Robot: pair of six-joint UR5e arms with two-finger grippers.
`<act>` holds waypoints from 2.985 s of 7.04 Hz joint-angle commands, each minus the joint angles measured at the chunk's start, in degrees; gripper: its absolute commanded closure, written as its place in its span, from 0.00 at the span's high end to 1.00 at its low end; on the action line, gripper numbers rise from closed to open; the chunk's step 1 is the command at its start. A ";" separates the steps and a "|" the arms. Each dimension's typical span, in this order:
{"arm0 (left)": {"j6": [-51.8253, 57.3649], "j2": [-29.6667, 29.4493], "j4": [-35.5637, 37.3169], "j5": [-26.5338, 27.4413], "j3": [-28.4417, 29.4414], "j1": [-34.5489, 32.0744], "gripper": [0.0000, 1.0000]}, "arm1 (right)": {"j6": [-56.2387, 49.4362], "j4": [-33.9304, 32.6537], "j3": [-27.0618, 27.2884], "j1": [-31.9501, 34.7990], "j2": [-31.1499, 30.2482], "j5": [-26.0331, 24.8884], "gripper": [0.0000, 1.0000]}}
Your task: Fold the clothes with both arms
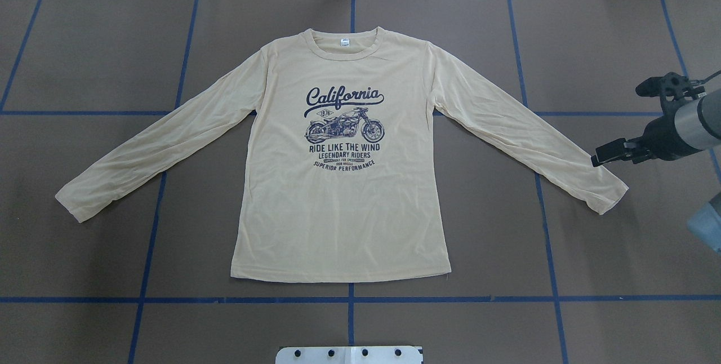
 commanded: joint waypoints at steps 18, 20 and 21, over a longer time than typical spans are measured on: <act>-0.19 0.01 0.04 0.05 -0.63 -0.36 1.00 | 3.20 -7.51 1.99 -0.45 4.48 4.99 0.00; -0.36 0.01 0.04 0.05 -0.55 -0.36 1.00 | 7.85 -8.04 2.54 0.42 12.18 6.65 0.00; -1.67 -0.07 0.04 0.05 -0.63 -0.36 1.00 | 9.52 -7.95 2.37 0.51 16.31 7.36 0.00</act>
